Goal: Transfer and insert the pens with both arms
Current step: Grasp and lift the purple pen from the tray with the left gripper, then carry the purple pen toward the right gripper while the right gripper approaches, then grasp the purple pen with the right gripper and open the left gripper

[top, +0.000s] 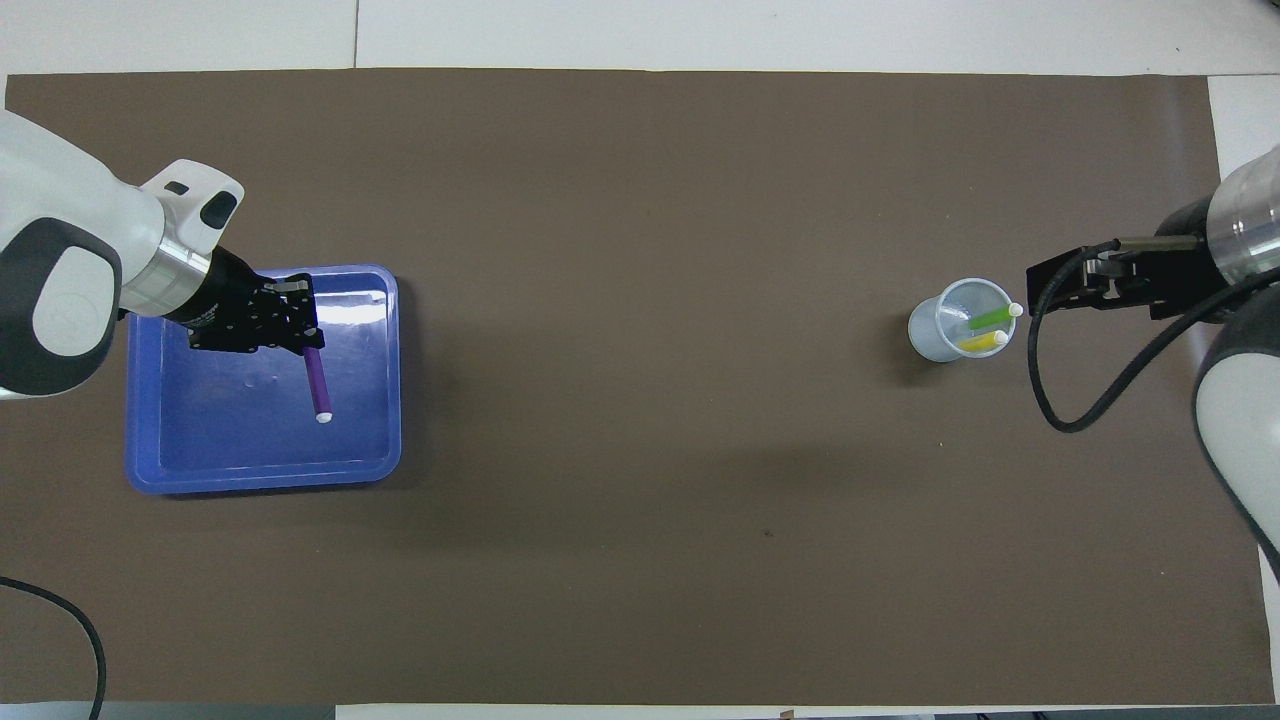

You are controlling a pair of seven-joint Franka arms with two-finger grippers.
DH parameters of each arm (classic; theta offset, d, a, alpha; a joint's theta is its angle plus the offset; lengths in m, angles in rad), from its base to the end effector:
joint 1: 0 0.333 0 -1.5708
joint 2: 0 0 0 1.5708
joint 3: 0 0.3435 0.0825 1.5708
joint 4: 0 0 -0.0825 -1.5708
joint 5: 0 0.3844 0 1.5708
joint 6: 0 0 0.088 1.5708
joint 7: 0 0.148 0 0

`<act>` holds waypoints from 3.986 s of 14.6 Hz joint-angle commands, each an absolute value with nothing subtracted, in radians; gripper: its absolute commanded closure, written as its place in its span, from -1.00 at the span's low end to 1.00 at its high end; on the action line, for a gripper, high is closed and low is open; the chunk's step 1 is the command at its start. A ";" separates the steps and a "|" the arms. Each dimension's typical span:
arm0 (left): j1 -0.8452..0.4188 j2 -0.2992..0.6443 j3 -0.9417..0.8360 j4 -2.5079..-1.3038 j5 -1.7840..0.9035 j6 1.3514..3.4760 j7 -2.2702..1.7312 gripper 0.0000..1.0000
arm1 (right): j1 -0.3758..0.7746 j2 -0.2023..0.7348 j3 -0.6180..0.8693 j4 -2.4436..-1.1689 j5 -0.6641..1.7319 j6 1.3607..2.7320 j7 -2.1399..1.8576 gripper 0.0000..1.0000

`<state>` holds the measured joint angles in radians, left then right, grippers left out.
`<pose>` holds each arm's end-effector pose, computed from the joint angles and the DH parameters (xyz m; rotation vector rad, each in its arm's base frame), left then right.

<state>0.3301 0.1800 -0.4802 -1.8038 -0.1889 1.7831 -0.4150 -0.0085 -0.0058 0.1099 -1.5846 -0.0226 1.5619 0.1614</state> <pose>0.5755 -0.0990 0.4303 2.8794 0.4660 -0.3649 0.5485 0.0526 0.6069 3.1149 -0.0935 -0.0214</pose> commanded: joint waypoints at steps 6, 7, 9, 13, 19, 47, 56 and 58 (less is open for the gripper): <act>0.319 0.152 -0.546 -1.755 -0.613 1.749 -1.099 1.00 | -0.017 -0.018 0.115 -1.589 -0.005 1.542 0.176 -1.00; 0.318 0.152 -0.570 -1.756 -0.652 1.765 -1.158 1.00 | -0.015 -0.018 0.115 -1.589 -0.005 1.542 0.175 -1.00; 0.318 0.152 -0.615 -1.770 -0.722 1.808 -1.270 1.00 | -0.014 -0.018 0.118 -1.589 -0.005 1.543 0.173 -1.00; 0.238 0.137 -0.653 -1.824 -0.869 1.974 -1.468 1.00 | -0.017 -0.017 0.117 -1.585 0.154 1.551 0.173 -1.00; 0.069 0.057 -0.653 -1.982 -1.095 2.262 -1.561 1.00 | -0.002 -0.012 0.120 -1.603 0.406 1.681 0.193 -1.00; -0.038 0.061 -0.655 -1.990 -1.365 2.510 -1.555 1.00 | 0.163 0.048 0.149 -1.690 0.542 1.913 0.232 -0.85; -0.054 0.063 -0.655 -1.990 -1.373 2.537 -1.555 1.00 | 0.164 0.040 0.147 -1.683 0.534 1.914 0.256 -0.24; -0.054 0.061 -0.655 -1.990 -1.373 2.537 -1.555 1.00 | 0.164 0.041 0.147 -1.683 0.532 1.917 0.256 0.38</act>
<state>-0.0352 0.0817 -0.6658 -1.9738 -1.3472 2.5136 -1.5484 0.1670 0.0479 0.1454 -1.6819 0.5313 1.9166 0.2353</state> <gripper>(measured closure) 0.833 0.405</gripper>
